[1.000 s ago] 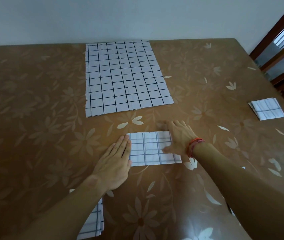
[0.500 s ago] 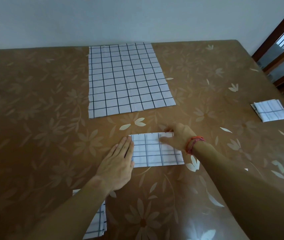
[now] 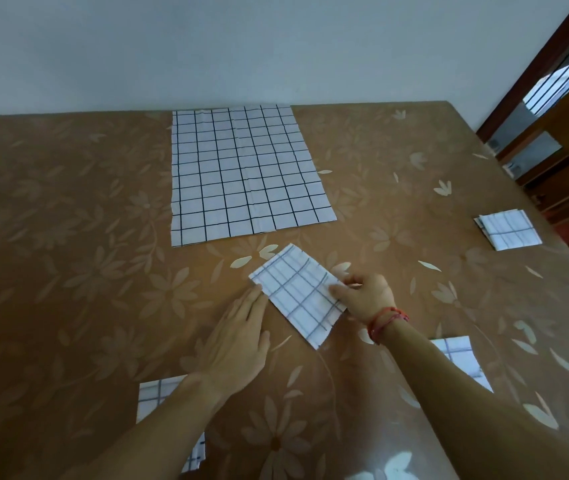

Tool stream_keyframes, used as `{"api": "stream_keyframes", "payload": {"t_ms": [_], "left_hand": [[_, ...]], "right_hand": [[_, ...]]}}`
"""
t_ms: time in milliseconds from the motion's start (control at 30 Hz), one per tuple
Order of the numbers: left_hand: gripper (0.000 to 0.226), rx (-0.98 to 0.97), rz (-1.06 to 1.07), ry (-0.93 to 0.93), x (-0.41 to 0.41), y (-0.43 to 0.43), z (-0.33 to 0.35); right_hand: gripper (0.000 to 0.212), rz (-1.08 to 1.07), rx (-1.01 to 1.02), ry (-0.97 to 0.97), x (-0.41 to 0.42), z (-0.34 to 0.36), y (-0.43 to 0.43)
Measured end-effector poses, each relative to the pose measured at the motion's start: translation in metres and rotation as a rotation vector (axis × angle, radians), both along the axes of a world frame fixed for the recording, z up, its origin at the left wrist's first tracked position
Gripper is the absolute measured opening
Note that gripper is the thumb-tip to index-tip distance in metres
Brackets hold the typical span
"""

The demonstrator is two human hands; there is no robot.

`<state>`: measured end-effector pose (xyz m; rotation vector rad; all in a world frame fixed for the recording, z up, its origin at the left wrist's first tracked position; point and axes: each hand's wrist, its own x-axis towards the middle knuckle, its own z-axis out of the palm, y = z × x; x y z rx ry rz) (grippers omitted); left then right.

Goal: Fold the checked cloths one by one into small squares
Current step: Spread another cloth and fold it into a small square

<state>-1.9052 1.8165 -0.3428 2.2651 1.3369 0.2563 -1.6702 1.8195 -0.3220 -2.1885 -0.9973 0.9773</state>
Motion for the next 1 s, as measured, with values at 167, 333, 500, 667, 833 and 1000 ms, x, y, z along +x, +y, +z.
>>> {"api": "stream_keyframes", "payload": {"t_ms": [167,333,500,667,833,1000], "left_hand": [[0.064,0.136,-0.104,0.008,0.006,-0.016,-0.006],[0.065,0.194,-0.104,0.049,0.007,-0.023,-0.012],[0.038,0.342,-0.131,0.068,0.002,-0.026,-0.018],[0.046,0.334,-0.153,0.097,-0.003,-0.038,-0.020],[0.042,0.251,-0.106,0.054,-0.007,-0.045,-0.020],[0.041,0.192,-0.073,0.018,-0.011,-0.045,-0.019]], "right_hand": [[0.010,-0.317,-0.039,0.445,-0.017,0.011,-0.021],[0.011,-0.436,-0.106,0.702,-0.030,0.011,-0.044],[0.014,-0.363,-0.159,0.736,-0.035,0.011,-0.062],[0.014,-0.124,-0.092,0.363,-0.026,0.006,-0.076],[0.027,0.229,-0.158,-0.109,-0.017,0.022,-0.097],[0.052,0.766,-0.762,-0.282,0.000,-0.004,-0.115]]}}
